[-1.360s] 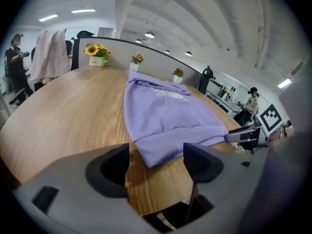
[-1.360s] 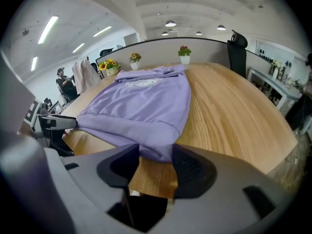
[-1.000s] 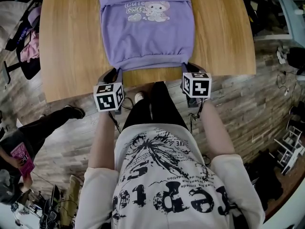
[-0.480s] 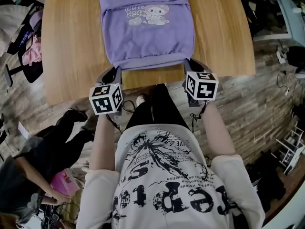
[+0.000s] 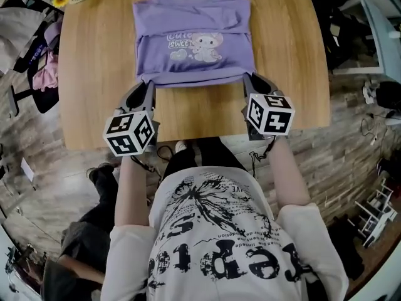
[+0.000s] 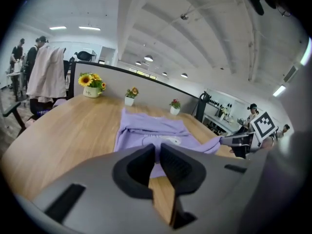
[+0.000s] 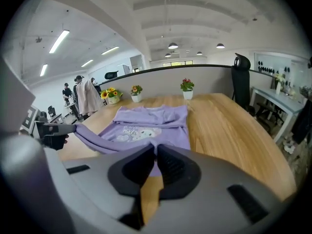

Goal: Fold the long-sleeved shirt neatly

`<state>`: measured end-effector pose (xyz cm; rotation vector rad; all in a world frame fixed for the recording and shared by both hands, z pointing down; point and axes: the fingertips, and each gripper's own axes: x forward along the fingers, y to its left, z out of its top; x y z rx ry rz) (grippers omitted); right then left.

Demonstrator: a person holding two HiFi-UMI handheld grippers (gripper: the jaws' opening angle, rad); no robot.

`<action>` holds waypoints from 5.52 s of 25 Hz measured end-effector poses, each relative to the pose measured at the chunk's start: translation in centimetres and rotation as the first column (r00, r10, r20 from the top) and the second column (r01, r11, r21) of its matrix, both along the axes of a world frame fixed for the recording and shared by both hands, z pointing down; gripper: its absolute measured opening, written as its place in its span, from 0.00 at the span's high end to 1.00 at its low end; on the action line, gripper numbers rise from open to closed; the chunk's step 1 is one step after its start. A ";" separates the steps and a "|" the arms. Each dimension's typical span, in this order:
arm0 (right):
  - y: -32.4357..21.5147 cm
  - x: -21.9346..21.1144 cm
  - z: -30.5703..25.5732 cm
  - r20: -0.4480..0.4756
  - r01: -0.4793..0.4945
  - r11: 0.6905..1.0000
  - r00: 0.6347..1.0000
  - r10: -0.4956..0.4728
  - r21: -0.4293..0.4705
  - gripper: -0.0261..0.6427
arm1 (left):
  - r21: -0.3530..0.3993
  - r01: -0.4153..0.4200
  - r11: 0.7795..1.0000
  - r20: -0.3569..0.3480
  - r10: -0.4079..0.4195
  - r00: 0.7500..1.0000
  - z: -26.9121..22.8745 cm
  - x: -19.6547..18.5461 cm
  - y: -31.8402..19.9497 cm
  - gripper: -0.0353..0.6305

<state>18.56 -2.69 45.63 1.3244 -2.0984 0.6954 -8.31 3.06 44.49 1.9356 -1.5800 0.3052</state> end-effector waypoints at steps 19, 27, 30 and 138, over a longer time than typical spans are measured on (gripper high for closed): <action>-18.6 -3.8 -3.5 0.035 0.017 0.997 0.999 -0.019 0.080 0.93 | 0.073 0.026 0.997 0.012 -0.027 1.000 -3.7 -3.2 -17.7 0.89; -25.9 -5.7 -1.2 0.020 -0.030 0.998 0.999 0.029 0.046 0.93 | 0.029 0.047 0.998 -0.096 -0.044 0.994 -1.7 -5.4 -25.0 0.88; -28.1 -5.9 0.0 0.014 -0.048 0.998 0.999 0.048 0.034 0.93 | 0.019 0.043 0.999 -0.103 -0.041 0.994 -0.9 -5.7 -27.6 0.88; -18.5 -32.7 2.6 -0.050 0.174 0.982 0.983 -0.177 -0.071 0.90 | 0.282 -0.270 0.920 0.140 0.239 0.961 -2.5 -15.9 -10.5 0.94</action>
